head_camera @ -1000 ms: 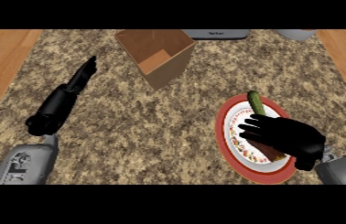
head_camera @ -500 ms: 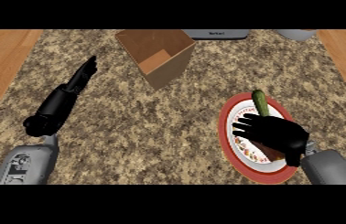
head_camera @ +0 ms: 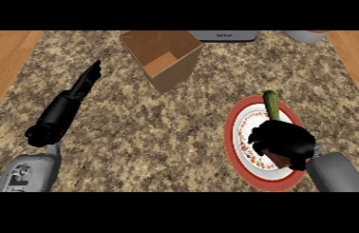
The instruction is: Pick the sweet potato from the plate and place it in the cardboard box
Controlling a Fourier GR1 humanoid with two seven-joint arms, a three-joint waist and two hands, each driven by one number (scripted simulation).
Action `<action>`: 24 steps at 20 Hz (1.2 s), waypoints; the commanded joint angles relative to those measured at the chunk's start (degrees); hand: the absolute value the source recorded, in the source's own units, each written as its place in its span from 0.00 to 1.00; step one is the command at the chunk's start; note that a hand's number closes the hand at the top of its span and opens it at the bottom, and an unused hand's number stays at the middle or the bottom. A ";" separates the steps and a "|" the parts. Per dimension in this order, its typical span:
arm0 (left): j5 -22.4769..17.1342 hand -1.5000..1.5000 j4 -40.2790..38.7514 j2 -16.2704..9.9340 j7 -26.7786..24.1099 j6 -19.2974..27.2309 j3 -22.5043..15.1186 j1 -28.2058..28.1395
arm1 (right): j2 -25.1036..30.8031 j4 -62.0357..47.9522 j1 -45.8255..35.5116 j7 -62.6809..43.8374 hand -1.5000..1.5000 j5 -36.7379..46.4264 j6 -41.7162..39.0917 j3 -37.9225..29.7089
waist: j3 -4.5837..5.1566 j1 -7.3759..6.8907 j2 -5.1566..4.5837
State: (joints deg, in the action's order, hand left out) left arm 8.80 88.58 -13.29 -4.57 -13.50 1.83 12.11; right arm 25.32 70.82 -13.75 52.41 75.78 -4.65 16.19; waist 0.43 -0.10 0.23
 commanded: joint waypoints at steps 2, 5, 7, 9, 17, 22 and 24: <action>-0.59 0.50 1.02 -1.04 -1.55 -1.90 1.14 -1.96 | -1.80 -2.45 -1.18 4.00 1.00 -1.25 3.95 -2.09 | -0.44 -0.16 -0.24; 1.26 0.50 -1.52 0.86 -3.31 0.23 -0.13 -2.09 | -4.09 3.04 -0.25 4.72 1.00 -4.72 4.12 -2.08 | -0.43 0.07 -0.24; 0.16 0.50 -0.96 0.18 -1.02 -0.92 0.07 -0.18 | -19.56 1.64 -5.18 -16.69 1.00 0.44 -3.15 1.16 | -0.33 -1.32 -0.34; 0.86 0.50 -0.23 0.78 -1.01 -1.38 -1.80 0.60 | -24.58 -0.48 -7.56 -25.02 1.00 0.17 -3.45 0.09 | -0.32 -3.86 -0.92; 0.41 0.50 -0.68 2.28 -0.42 -2.66 -3.98 4.37 | -25.21 -0.35 -21.19 -48.27 1.00 -1.84 -0.19 0.51 | -0.31 -9.18 -1.42; 0.53 0.50 -0.54 3.04 -0.27 -3.50 -5.59 5.12 | -25.28 -1.22 -30.45 -64.53 1.00 -4.52 2.19 0.71 | -0.30 -11.92 -1.24; 0.68 0.50 -1.03 2.71 -0.37 -3.71 -5.50 5.49 | -25.30 -1.49 -34.11 -71.72 1.00 -5.30 3.84 -0.86 | -0.26 -11.75 -1.24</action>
State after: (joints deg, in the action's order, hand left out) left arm 9.41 87.88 -10.76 -5.02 -16.79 -3.15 16.76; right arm 0.31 69.73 -41.23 -7.41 71.87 -2.95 16.57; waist 0.13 -10.95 -1.08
